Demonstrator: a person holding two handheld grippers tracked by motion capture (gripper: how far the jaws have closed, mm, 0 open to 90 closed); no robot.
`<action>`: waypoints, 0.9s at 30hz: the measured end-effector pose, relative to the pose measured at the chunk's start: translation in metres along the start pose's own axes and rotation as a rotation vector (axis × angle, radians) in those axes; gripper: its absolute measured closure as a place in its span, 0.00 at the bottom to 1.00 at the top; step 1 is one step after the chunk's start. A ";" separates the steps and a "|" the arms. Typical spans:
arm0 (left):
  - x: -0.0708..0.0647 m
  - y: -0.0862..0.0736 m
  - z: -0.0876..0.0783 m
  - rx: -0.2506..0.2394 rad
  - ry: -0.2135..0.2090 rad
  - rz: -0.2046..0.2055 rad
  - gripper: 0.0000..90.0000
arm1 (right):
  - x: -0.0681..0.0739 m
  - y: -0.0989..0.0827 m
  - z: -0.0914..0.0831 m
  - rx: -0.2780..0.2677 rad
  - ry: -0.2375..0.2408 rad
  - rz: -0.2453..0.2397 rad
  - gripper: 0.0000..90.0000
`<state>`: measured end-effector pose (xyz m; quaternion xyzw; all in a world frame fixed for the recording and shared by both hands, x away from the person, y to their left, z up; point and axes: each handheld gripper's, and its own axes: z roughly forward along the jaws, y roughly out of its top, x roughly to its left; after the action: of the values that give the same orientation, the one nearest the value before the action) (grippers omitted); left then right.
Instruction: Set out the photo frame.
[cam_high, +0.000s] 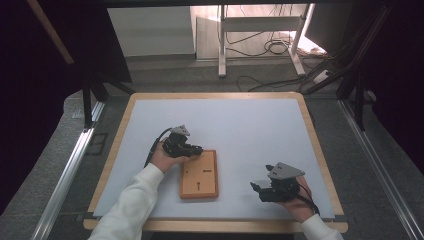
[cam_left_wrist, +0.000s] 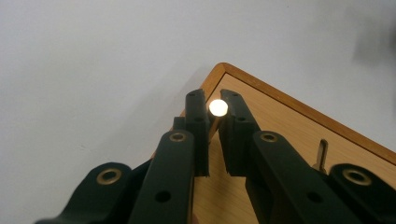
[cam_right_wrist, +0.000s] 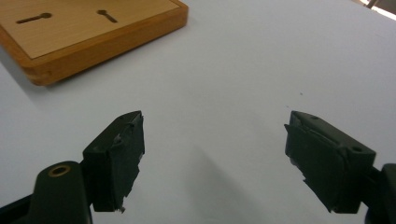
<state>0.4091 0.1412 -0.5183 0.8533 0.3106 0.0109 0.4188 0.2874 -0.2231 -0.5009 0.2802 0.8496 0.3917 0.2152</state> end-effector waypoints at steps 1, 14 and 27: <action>0.001 0.000 0.000 0.002 -0.006 -0.002 0.92 | 0.003 0.002 0.001 -0.003 0.008 -0.009 0.22; 0.006 0.003 0.000 0.016 -0.033 -0.025 0.92 | 0.059 0.029 0.030 0.040 0.074 -0.191 0.15; 0.007 0.003 0.000 0.015 -0.038 -0.029 0.92 | 0.112 0.046 0.069 0.058 0.043 -0.393 0.10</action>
<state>0.4161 0.1432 -0.5181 0.8520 0.3150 -0.0135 0.4181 0.2582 -0.0885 -0.5228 0.1066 0.9032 0.3237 0.2611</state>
